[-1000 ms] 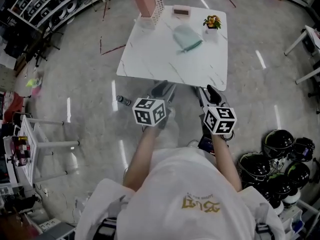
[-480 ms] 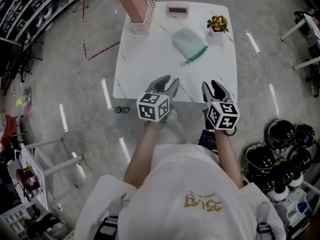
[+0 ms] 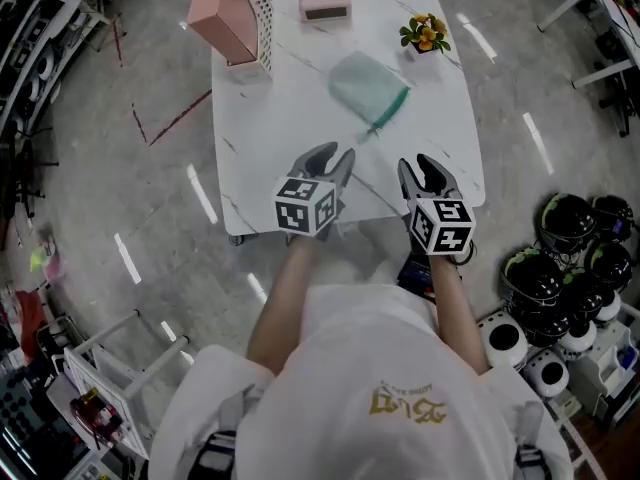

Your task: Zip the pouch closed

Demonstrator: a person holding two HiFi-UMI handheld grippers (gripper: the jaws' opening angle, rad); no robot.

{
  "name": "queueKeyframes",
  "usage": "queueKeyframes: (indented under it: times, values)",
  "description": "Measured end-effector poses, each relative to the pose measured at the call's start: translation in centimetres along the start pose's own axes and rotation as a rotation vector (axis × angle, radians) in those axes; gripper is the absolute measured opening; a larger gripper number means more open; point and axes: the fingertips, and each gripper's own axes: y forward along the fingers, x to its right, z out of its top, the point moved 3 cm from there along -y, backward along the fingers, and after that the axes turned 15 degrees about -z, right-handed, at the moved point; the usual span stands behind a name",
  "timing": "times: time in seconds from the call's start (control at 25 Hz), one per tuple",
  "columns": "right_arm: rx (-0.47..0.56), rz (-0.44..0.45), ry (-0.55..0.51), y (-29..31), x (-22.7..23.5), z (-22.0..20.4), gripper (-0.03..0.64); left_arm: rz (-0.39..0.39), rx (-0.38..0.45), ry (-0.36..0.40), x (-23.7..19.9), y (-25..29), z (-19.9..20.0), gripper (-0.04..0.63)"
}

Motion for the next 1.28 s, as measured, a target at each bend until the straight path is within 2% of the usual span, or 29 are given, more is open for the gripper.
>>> queueKeyframes:
  times: [0.28,0.8,1.28]
  values:
    - [-0.007,-0.024,-0.129,1.7,-0.1,1.2,0.160,-0.054,-0.061,0.019,-1.2,1.9,-0.6,0.155]
    - [-0.063,0.011,-0.114,4.2,-0.9,0.3,0.161,-0.069,-0.162,0.082,-2.4,4.2,-0.4,0.150]
    - [-0.146,0.047,-0.141,8.2,-0.9,-0.9,0.158,-0.086,-0.244,0.038,-4.3,7.3,-2.1,0.148]
